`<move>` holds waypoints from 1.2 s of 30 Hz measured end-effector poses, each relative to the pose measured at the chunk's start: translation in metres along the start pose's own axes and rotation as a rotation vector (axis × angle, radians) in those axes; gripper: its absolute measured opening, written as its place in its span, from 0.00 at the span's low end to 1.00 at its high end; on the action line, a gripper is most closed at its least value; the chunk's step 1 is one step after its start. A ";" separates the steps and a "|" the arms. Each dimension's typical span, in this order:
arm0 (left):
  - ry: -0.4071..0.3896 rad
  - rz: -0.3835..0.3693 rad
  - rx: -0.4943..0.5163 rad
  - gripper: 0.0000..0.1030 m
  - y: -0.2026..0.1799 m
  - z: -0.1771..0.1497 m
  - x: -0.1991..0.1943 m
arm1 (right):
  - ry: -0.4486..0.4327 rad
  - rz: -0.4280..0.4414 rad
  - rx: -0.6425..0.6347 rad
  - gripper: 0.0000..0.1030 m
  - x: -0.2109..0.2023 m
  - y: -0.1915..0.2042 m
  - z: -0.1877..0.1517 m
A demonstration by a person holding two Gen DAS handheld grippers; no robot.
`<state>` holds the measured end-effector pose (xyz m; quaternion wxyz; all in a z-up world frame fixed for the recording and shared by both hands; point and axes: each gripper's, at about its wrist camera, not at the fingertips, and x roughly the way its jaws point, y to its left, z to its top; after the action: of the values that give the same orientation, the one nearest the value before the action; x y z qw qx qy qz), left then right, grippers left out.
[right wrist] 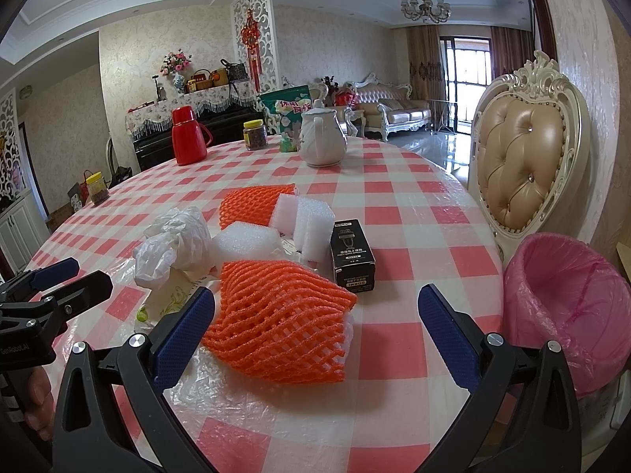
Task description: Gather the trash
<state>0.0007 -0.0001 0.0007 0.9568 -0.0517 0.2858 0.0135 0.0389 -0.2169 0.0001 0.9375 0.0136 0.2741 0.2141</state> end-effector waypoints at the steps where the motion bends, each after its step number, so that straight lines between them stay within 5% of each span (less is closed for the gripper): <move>1: 0.000 -0.001 0.000 0.96 0.000 0.000 0.000 | 0.000 0.000 0.000 0.94 -0.001 0.002 0.001; 2: 0.000 0.000 0.000 0.96 0.000 0.000 0.000 | 0.024 -0.049 -0.010 0.94 0.003 -0.002 -0.001; 19: 0.004 -0.001 -0.005 0.96 0.001 0.000 0.000 | 0.039 -0.042 -0.007 0.94 -0.001 0.000 0.000; 36: 0.059 0.000 -0.063 0.96 0.019 -0.007 0.018 | 0.251 0.035 -0.036 0.94 0.050 0.013 -0.010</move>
<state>0.0111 0.0176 -0.0167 0.9459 -0.0821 0.3132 0.0209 0.0666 -0.1857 -0.0321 0.8920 -0.0253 0.3853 0.2351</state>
